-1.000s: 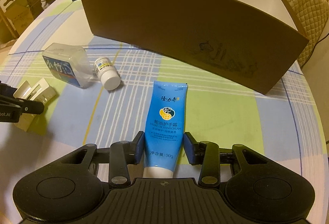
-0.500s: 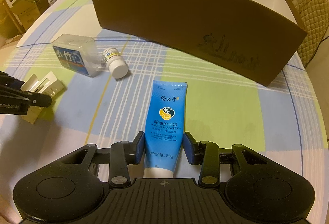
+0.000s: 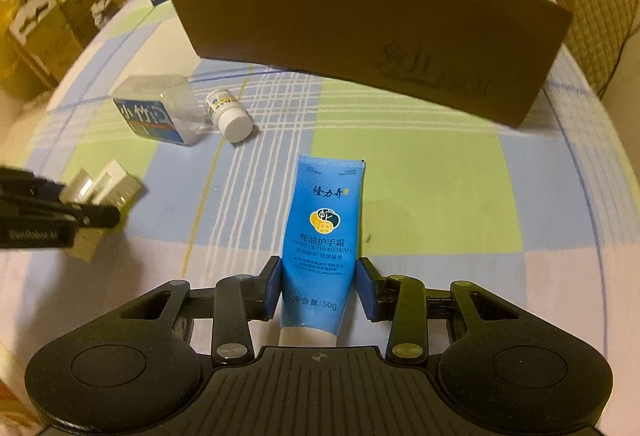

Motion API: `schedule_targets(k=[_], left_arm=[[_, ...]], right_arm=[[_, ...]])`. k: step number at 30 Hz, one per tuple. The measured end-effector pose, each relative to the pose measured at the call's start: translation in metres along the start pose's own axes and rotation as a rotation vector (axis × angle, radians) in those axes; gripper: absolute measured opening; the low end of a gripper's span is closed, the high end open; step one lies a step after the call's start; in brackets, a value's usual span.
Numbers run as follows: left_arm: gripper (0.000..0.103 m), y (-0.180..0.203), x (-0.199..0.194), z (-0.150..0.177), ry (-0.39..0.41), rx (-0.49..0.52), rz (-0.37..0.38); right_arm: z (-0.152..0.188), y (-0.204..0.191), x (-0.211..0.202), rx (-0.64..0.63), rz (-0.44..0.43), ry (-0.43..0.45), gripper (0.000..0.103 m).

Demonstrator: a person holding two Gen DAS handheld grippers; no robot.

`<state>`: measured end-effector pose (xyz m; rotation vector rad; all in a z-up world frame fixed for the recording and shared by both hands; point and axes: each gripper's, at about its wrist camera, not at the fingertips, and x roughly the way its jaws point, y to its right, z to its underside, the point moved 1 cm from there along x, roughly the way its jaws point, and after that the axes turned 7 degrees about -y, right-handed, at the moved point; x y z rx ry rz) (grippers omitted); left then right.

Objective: Organize objects
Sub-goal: 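Carry white clip with left tool and blue tube with right tool over the brown box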

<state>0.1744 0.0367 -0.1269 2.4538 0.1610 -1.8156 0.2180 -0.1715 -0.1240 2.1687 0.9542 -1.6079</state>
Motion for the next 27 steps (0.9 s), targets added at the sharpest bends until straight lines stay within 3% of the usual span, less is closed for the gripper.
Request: schedule_targets(k=[14,27], left_arm=[[0.038,0.002,-0.016,0.002,0.021,-0.001,0.002],[0.038,0.008,-0.061,-0.006,0.115,0.02,0.033]], right_arm=[[0.001,0.01,-0.022,0.075,-0.074,0.027,0.036],[-0.002,0.006,-0.048,0.05,-0.098,0.073,0.036]])
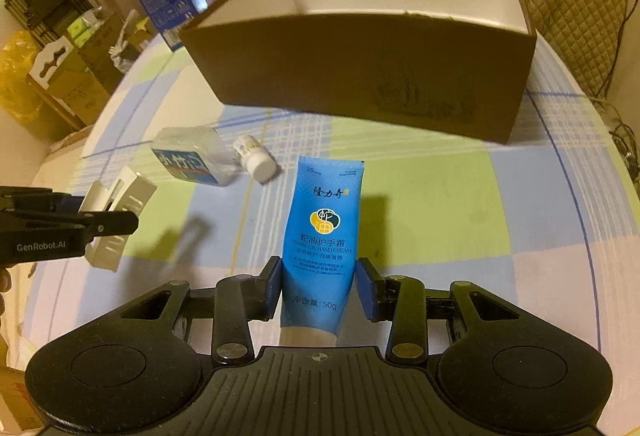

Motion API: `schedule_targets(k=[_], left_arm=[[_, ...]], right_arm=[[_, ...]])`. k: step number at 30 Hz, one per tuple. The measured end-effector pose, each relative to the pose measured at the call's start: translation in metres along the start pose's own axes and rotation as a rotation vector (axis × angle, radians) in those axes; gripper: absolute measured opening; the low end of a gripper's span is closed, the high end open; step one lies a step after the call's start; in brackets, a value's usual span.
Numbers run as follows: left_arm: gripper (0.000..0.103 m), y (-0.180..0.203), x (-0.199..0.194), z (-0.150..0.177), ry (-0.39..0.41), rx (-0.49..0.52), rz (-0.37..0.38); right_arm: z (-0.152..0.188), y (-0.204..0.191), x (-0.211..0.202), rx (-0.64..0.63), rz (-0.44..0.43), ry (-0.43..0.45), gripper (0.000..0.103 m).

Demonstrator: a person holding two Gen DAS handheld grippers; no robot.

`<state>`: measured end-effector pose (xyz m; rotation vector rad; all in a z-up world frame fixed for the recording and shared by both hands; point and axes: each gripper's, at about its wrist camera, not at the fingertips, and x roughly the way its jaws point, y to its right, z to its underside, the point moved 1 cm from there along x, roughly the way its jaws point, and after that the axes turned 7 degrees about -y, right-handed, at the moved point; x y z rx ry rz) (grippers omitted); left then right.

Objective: Organize objects
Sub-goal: 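Carry white clip with left tool and blue tube with right tool over the brown box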

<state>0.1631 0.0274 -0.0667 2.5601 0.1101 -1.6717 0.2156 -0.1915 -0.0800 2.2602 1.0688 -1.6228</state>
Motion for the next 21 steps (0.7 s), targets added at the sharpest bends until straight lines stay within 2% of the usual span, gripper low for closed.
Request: schedule_targets(k=[21], left_arm=[[0.038,0.018,-0.037,-0.056,0.142,0.041,0.028]], right_arm=[[-0.046,-0.011,-0.037,-0.031,-0.069,0.112,0.036]])
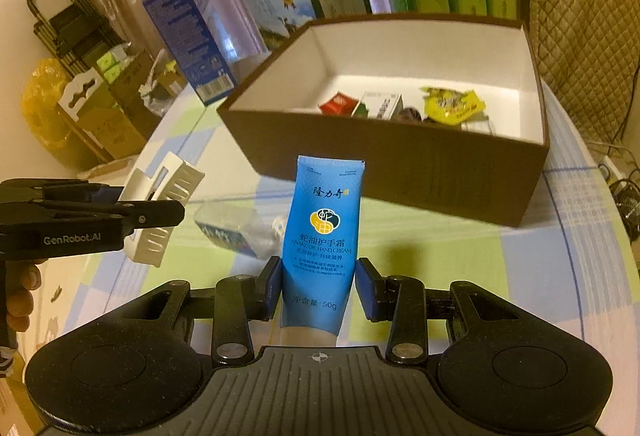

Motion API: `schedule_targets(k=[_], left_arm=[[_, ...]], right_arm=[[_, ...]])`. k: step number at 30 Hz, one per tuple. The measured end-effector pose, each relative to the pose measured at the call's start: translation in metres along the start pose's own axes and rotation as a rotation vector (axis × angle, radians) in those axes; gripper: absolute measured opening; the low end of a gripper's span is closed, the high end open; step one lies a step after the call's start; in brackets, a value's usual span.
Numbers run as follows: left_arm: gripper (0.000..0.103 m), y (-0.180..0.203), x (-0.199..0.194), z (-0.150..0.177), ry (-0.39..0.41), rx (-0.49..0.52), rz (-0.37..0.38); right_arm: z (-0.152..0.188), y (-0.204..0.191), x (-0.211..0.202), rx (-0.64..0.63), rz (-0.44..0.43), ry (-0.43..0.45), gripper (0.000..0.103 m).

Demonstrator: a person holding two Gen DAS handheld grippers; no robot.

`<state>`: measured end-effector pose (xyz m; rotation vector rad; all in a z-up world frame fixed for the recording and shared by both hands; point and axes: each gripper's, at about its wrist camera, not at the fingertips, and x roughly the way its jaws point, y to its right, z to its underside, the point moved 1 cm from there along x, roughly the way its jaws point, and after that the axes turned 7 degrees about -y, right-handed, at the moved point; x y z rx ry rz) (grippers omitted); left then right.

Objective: Organize objects
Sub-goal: 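Carry white clip with left tool and blue tube with right tool over the brown box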

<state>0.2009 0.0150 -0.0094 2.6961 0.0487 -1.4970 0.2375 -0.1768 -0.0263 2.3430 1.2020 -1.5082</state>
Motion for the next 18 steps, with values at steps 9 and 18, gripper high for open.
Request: schedule_targets(k=[9,18], left_arm=[[0.038,0.008,0.001,-0.035,0.051,0.036,0.01],[0.038,0.012,0.011,-0.067,0.086,0.057,0.014]], right_arm=[[-0.028,0.01,-0.012,0.002,0.012,0.053,0.036],[-0.061,0.025,-0.017,0.011,0.026,0.104,0.036]])
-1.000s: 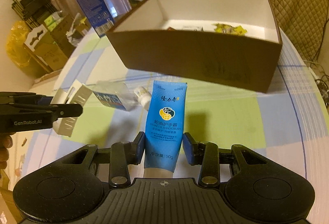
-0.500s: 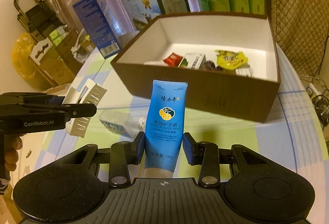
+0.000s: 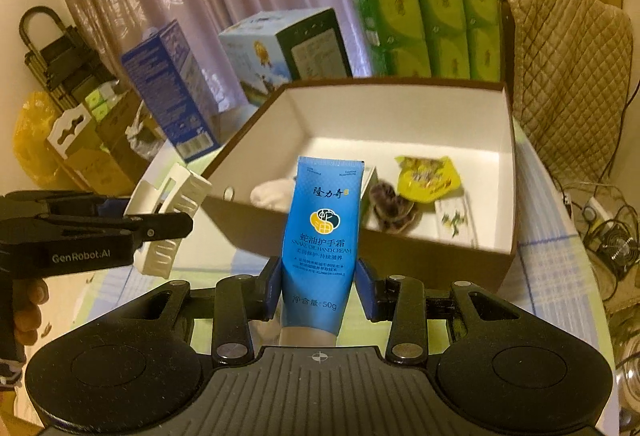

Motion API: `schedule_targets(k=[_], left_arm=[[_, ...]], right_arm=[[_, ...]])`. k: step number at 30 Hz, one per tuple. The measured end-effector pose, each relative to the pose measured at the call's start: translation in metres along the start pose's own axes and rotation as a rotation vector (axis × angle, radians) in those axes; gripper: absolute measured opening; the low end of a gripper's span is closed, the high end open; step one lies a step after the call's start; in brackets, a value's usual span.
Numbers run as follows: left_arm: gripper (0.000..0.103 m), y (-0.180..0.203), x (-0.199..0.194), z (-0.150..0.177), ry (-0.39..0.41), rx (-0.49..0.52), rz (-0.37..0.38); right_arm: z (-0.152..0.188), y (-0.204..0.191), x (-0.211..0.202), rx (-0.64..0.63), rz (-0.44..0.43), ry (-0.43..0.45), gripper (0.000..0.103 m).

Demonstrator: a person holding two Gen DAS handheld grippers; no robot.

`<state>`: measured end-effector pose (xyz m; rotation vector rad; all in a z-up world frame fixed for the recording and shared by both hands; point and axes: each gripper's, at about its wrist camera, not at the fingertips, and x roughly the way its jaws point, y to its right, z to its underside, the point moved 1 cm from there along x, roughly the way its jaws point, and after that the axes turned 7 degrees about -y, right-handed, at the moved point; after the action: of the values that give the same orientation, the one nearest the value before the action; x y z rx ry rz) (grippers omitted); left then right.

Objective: Organize objects
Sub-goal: 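Carry white clip with left tool and blue tube with right tool over the brown box, then lower and release white clip with left tool while right tool releases blue tube inside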

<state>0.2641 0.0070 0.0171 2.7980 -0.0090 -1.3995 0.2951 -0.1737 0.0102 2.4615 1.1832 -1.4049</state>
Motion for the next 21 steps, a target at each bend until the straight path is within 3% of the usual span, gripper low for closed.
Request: schedule_targets(k=[21], left_arm=[[0.038,0.006,0.041,-0.057,0.025,0.012,0.008]], right_arm=[[-0.058,0.03,0.018,0.02,0.024,0.058,0.036]])
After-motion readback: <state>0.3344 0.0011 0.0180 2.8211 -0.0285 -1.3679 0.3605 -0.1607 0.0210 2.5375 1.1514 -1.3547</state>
